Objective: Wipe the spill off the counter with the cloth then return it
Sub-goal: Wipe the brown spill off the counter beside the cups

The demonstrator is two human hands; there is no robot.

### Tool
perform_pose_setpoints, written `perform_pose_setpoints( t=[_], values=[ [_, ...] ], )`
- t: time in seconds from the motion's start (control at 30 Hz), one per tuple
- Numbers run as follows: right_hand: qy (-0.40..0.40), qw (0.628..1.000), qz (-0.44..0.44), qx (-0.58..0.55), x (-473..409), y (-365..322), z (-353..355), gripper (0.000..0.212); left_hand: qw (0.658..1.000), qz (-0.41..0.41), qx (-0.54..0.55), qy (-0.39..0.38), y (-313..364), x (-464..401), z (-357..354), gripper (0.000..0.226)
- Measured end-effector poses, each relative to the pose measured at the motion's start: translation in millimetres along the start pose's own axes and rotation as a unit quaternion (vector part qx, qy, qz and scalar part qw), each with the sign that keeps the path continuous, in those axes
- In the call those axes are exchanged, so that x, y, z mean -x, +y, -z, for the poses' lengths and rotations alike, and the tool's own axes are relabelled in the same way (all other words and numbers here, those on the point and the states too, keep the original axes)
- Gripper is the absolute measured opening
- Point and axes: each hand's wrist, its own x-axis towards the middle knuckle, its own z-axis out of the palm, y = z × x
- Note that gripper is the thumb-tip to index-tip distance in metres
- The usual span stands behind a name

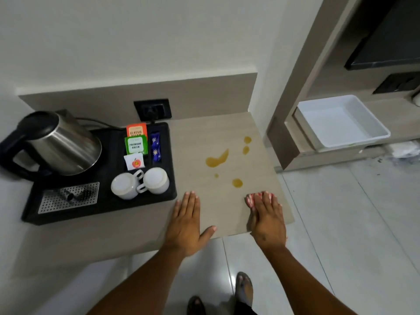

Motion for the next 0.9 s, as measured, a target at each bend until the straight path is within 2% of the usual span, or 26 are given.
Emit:
perform_pose_setpoints(
  t=[0.2, 0.3, 0.4, 0.53, 0.73, 0.8, 0.9],
  values=[
    [0.032, 0.999, -0.009, 0.007, -72.7, 3.9, 4.0, 0.053, 0.998, 0.05, 0.034, 0.02, 3.1, -23.1, 1.3, 0.12],
    [0.026, 0.999, -0.019, -0.012, -154.0, -10.4, 13.0, 0.044, 0.997, 0.056, 0.043, 0.025, 3.3, -24.9, 0.7, 0.118],
    [0.055, 0.995, -0.041, -0.069, -188.4, -18.4, 17.2, 0.033, 0.997, 0.048, 0.053, 0.034, 4.6, -26.3, 2.0, 0.116],
    [0.07, 0.997, 0.01, -0.035, -187.3, -7.0, 8.8, 0.042, 0.994, 0.05, 0.081, 0.056, 4.7, -30.9, 1.7, 0.113],
    [0.049, 0.998, 0.018, -0.048, -284.0, -34.4, 20.8, 0.031, 0.994, 0.045, 0.07, 0.077, 2.2, -29.2, -4.3, 0.112],
    [0.025, 0.997, 0.059, -0.044, -296.9, -59.4, 14.7, 0.032, 0.993, 0.044, 0.069, 0.083, 2.6, -29.6, -5.7, 0.112],
    [-0.035, 0.977, 0.211, 0.004, -269.0, -68.7, 2.2, 0.046, 0.994, 0.042, 0.066, 0.081, 1.8, -27.8, -4.7, 0.113]
  ],
)
